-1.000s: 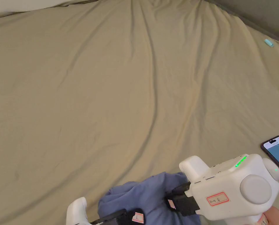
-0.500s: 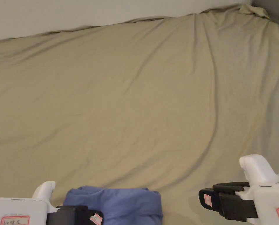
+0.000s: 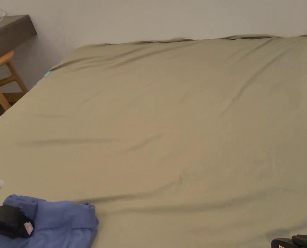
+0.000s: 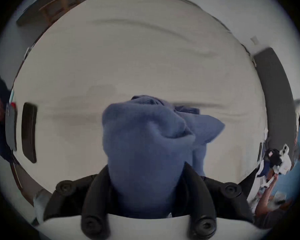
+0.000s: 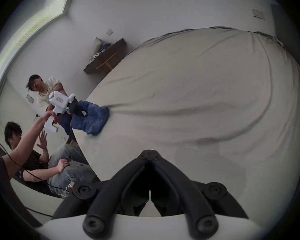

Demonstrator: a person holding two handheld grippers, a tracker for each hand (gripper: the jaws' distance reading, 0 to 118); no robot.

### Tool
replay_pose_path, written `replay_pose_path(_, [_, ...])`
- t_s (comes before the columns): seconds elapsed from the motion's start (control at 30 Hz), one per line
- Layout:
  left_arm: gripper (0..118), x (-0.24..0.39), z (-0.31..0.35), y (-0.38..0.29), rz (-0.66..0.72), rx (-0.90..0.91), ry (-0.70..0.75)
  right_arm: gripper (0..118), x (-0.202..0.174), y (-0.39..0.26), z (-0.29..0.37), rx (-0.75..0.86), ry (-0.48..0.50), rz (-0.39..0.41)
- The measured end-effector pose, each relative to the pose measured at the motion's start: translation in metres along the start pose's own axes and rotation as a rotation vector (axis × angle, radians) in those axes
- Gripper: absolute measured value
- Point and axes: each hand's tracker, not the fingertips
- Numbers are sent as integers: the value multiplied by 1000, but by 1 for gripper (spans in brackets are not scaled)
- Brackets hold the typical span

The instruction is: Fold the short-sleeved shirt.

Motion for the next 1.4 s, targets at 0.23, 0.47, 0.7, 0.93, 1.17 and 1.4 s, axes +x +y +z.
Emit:
replay_pose_path(0.23, [91, 11, 23, -65, 169, 290, -15, 2, 6, 6, 15, 11, -65, 33])
replay_pose_path(0.47, [91, 97, 151, -131, -15, 850, 158, 2, 14, 29, 116, 231, -186, 116])
replay_pose_path(0.7, [0, 296, 190, -174, -289, 1334, 279, 2, -1, 29, 241, 632, -516, 214])
replay_pose_path(0.93, [0, 427, 179, -187, -366, 1428, 190, 2, 2, 32, 305, 824, -644, 262])
replay_pose_path(1.17, [4, 463, 181, -197, -427, 1446, 90, 2, 10, 36, 318, 886, -660, 275])
replay_pose_path(1.4, [105, 472, 179, -191, -460, 1366, 71, 118, 16, 40, 317, 893, -621, 271])
